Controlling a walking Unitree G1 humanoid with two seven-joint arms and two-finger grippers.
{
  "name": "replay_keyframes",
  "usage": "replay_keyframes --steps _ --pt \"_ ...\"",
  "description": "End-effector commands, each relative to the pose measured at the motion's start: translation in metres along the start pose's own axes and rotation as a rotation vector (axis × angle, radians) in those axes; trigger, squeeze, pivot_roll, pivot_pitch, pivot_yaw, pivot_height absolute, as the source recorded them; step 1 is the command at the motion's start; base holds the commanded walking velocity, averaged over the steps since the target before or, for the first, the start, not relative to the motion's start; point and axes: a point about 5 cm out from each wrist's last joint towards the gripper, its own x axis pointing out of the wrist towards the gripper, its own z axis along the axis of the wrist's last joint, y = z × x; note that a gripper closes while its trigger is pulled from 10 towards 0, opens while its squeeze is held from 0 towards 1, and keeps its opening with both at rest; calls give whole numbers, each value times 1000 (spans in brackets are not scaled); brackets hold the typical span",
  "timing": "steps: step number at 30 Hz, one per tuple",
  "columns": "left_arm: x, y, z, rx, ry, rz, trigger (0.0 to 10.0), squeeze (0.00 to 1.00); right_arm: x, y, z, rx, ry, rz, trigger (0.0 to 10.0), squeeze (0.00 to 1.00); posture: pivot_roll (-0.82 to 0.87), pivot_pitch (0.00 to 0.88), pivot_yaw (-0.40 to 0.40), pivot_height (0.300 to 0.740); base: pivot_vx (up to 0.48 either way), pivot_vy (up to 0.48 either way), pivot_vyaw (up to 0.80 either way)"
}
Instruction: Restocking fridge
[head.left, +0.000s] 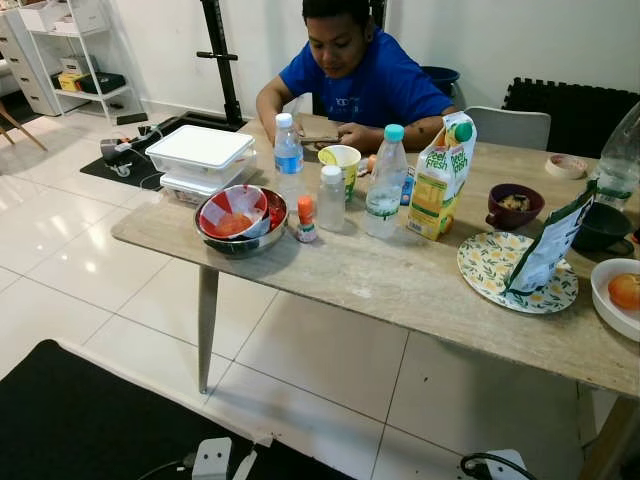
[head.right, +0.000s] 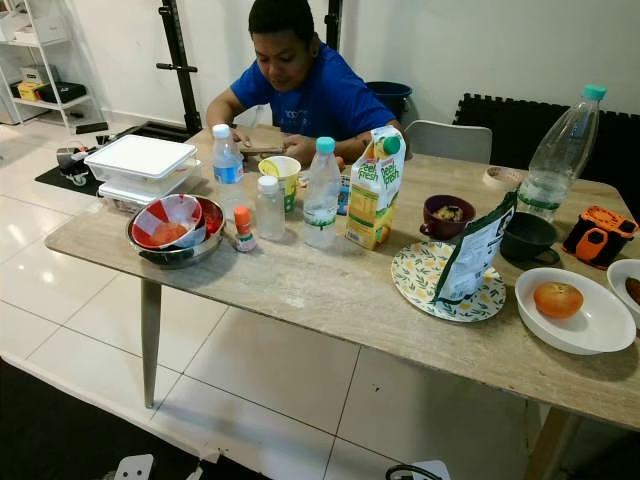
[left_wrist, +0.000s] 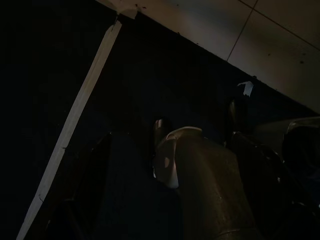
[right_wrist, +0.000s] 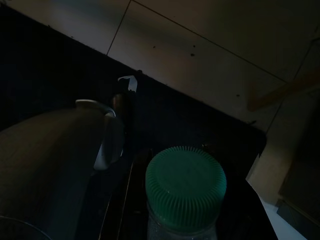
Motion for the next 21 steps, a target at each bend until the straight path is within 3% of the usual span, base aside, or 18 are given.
replay_keyframes --steps 1,10,21 --pt "-1 2 -3 4 21 5 10000 0 0 -1 0 6 8 -2 10000 0 -13 22 -7 740 0 0 0" --pt "-1 3 -2 2 19 1 10000 0 2 -5 11 31 -27 -13 10000 0 -12 22 -2 740 0 0 0" --pt "0 3 -1 -15 15 9 10000 0 1 -4 8 18 -12 -8 10000 0 -19 29 -8 740 0 0 0"
